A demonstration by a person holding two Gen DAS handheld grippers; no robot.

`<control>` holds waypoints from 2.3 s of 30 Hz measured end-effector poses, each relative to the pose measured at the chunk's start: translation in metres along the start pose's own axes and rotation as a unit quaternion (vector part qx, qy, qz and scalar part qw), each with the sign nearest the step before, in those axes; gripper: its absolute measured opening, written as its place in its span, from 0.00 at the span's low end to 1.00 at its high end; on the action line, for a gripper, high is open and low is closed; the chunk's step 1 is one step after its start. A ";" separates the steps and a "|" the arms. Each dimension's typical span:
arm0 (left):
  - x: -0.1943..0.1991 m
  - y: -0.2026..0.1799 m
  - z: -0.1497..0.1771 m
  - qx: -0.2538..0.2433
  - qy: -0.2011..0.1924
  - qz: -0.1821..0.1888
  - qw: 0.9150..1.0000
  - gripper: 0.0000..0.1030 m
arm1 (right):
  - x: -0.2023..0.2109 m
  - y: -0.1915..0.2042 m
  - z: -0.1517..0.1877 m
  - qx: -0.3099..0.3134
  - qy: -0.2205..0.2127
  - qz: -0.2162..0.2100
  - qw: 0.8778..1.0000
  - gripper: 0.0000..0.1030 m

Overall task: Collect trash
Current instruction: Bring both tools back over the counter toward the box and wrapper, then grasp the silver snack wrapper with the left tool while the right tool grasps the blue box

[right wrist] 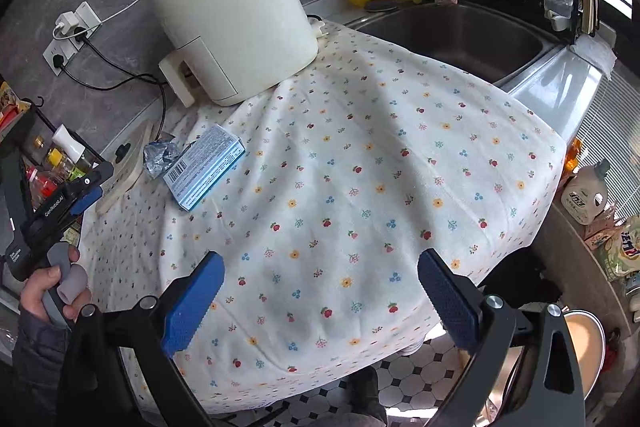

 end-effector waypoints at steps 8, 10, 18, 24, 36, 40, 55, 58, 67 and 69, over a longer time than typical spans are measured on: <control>-0.046 0.003 -0.018 -0.017 0.023 -0.010 1.000 0.83 | 0.001 -0.013 -0.007 -0.025 -0.005 0.027 0.999 0.92; -0.058 0.003 -0.020 -0.021 0.031 -0.018 0.999 0.83 | 0.002 -0.019 -0.006 -0.032 -0.004 0.034 0.999 0.92; -0.110 0.004 -0.020 -0.042 0.065 -0.055 0.995 0.83 | 0.016 -0.043 -0.003 -0.053 -0.008 0.066 0.996 0.92; -0.122 0.009 -0.018 -0.043 0.076 -0.077 0.993 0.48 | 0.018 -0.048 -0.003 -0.057 -0.006 0.072 0.996 0.92; -0.072 0.000 0.012 -0.032 0.103 0.022 0.994 0.13 | -0.022 0.024 -0.030 0.014 0.006 0.012 1.000 0.92; -0.057 -0.015 0.029 -0.020 0.124 0.066 0.990 0.13 | -0.033 0.043 -0.030 0.031 0.016 -0.003 0.999 0.92; 0.021 0.044 0.050 0.036 0.090 0.030 0.995 0.12 | -0.081 0.121 -0.034 0.099 0.048 -0.057 0.992 0.92; 0.036 0.063 0.050 0.050 0.076 0.010 0.996 0.12 | -0.094 0.141 -0.036 0.115 0.054 -0.061 0.990 0.92; 0.057 0.092 0.062 0.071 0.069 -0.020 0.995 0.12 | -0.148 0.168 -0.040 0.145 0.090 -0.019 0.985 0.92; 0.058 0.090 0.063 0.069 0.070 -0.020 0.995 0.12 | -0.152 0.162 -0.041 0.144 0.088 0.007 0.986 0.90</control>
Point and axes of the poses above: each gripper's, at about its wrist camera, not at the fingertips, and x roughly against the way its jaws point, y to its left, z to its underside, the point moved 8 cm from there along -x, roughly the way its jaws point, and after that the axes turned 6 degrees about x, right-handed, at the moved point
